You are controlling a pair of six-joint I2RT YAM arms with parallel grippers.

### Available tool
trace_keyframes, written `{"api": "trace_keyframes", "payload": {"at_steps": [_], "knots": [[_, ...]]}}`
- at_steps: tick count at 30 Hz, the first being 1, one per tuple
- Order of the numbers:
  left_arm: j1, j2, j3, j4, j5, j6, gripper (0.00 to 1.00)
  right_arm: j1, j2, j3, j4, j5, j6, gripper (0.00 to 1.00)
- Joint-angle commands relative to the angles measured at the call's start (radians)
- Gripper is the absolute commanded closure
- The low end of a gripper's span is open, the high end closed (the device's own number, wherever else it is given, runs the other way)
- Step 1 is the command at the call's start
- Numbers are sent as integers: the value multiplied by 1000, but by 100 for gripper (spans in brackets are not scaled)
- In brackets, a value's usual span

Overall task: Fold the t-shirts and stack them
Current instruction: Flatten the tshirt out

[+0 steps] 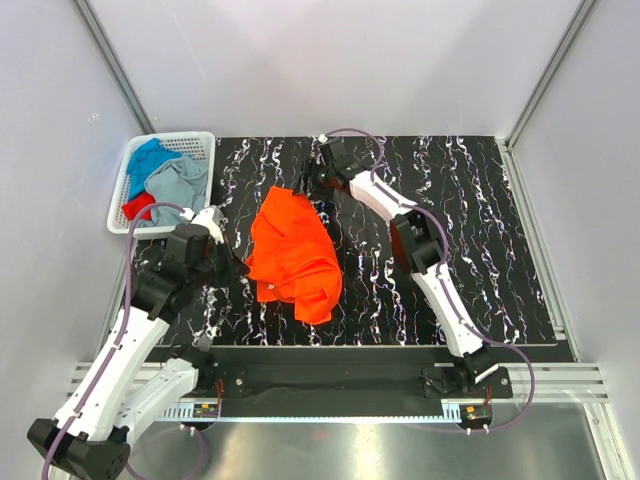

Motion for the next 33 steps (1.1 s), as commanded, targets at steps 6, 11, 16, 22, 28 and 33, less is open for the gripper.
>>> {"api": "trace_keyframes", "payload": {"at_steps": [6,11,16,22,28,33], "knots": [[1,-49,-2,47,41,-17,100,30,73,107,-2,-52,-7,41],[1,-28,12,57,3,-4,100,27,54,132,-36,30,-65,77],[1,71,131,112,-246,-61,100,-71,-72,170,-196,146,-53,100],[-1,283,535,91,-356,42,100,-226,-560,-233,-157,270,-25,100],[-21,258,495,169,-215,34,100,-225,-956,-749,-75,274,18,100],[-71,162,146,267,-95,-21,100,-219,-1142,-1194,52,219,176,92]]}}
